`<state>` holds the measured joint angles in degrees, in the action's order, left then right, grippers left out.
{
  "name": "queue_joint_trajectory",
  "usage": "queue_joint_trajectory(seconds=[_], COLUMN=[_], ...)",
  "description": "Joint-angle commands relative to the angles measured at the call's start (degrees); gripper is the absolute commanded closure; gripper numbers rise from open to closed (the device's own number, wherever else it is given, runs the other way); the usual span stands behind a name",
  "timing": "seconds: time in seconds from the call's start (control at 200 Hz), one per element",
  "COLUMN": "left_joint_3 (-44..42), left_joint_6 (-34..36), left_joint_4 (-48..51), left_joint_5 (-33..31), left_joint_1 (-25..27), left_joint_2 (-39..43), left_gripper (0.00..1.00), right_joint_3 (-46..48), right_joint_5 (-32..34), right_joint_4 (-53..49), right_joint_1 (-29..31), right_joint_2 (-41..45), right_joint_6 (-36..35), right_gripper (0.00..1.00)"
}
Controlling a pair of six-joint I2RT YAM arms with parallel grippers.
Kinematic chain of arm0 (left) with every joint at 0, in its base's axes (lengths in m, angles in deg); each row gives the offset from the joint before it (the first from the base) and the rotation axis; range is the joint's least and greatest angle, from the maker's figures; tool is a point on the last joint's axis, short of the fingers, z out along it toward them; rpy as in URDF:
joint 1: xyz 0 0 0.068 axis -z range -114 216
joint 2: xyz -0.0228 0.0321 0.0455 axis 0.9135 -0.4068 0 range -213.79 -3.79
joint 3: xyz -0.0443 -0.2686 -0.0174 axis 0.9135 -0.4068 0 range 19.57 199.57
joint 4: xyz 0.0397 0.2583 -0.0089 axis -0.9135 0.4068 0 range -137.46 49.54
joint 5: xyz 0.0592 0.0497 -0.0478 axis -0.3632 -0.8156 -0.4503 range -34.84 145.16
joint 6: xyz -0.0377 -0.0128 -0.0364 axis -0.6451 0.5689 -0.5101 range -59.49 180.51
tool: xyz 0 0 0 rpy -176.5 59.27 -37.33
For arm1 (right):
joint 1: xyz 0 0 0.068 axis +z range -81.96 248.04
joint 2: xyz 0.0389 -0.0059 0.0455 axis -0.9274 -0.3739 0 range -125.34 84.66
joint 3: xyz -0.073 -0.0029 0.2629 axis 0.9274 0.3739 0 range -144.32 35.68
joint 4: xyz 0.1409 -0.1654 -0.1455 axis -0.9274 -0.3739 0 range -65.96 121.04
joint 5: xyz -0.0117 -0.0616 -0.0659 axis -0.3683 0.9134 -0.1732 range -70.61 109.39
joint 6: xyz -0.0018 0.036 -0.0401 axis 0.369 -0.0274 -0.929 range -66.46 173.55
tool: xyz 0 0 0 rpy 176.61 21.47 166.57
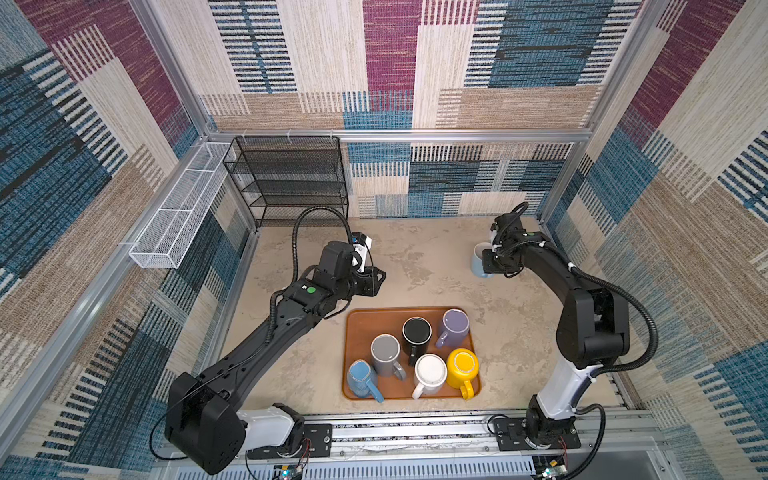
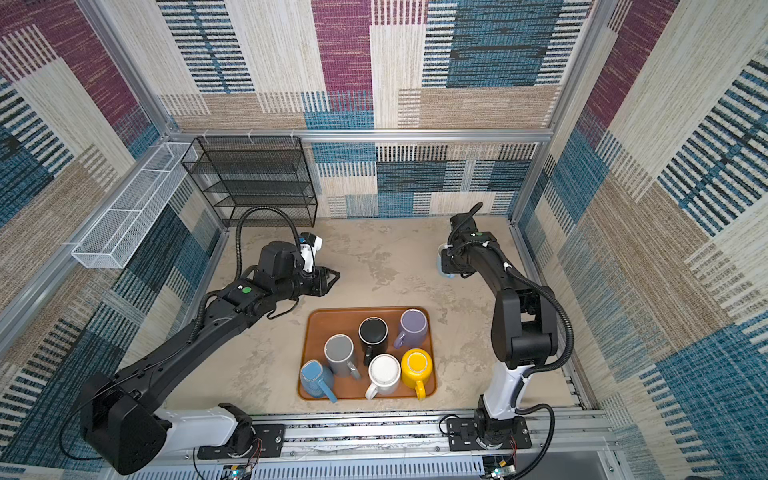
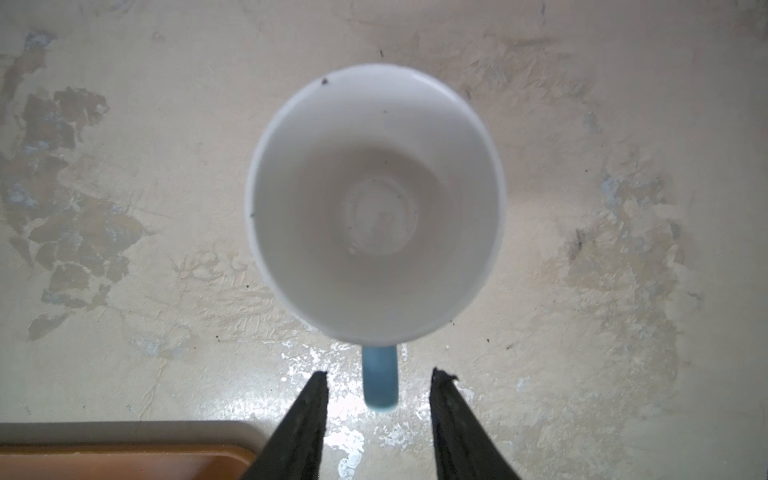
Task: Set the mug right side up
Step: 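Lower the upright light blue mug onto the table with the right gripper, then open the right gripper off the mug while the left gripper moves over the tray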
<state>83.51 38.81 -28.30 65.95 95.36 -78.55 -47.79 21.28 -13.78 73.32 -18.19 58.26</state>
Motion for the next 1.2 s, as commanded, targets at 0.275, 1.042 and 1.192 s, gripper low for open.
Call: queue_joint_trajectory(seconds=[0.275, 1.042, 1.192], left_joint_3=[2.2, -12.05, -11.71], left_joint_6=[1.59, -24.51, -24.8], left_joint_4=[15.25, 42.25, 42.1], left_joint_5=[-6.66, -4.94, -6.16], left_joint_1=[-0.06, 7.17, 9.91], left_joint_2=[3.27, 22.81, 21.12], left_gripper=[0.63, 0.61, 0.61], right_joint_3=[2.38, 5.32, 6.74], right_joint_5=[-10.45, -23.02, -23.6], right_joint_4=[5.08, 15.54, 16.32], right_joint_1=[0.0, 0.17, 0.43], right_joint_2=[5.15, 12.27, 12.67], right_joint_6=[-0.14, 0.4, 0.59], right_gripper=[0.45, 0.41, 0.41])
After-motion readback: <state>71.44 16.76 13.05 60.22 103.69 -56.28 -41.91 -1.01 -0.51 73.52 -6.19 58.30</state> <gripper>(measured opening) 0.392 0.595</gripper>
